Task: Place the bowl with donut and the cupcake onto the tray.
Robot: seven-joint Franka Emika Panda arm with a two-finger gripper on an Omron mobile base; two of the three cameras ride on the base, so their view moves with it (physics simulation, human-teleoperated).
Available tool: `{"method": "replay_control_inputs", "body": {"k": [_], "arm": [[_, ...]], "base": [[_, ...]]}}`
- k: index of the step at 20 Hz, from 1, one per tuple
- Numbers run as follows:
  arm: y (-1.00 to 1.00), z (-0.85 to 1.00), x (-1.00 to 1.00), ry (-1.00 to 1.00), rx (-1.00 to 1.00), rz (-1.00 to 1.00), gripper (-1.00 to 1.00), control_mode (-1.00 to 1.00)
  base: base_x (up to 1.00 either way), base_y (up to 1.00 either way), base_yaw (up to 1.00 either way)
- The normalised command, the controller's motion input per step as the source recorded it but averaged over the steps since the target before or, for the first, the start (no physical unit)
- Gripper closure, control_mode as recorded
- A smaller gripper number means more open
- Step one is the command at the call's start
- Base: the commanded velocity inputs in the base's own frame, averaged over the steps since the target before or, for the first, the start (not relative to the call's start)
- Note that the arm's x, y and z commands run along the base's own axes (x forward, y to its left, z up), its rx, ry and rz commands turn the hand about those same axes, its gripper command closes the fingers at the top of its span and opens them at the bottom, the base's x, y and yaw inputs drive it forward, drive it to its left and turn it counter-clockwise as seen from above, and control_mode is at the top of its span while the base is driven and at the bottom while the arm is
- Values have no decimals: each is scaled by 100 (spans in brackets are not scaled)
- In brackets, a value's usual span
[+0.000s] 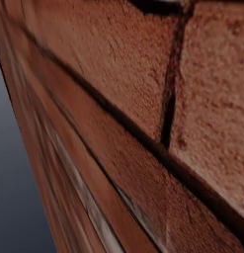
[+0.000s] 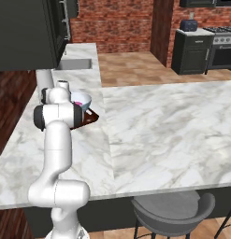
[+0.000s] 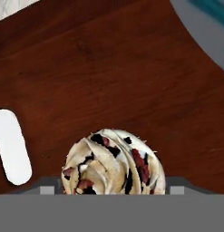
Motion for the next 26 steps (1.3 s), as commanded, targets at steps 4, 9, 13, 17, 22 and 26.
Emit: {"method": "replay_control_inputs", "body": {"k": [4, 9, 13, 17, 22, 26], "arm": [[0, 0, 0, 0, 0, 0, -100, -100], [0, 0, -5, 0, 0, 0, -100, -100], [-3, 8, -57, -2, 0, 0, -100, -100], [-29, 17, -88, -8, 2, -2, -100, -100], [-49, 33, -68, -8, 1, -3, -100, -100], [-72, 17, -82, -11, 6, -2, -100, -100]], "base": [[0, 0, 0], [0, 0, 0], [0, 0, 0], [0, 0, 0], [0, 0, 0], [0, 0, 0]]}}
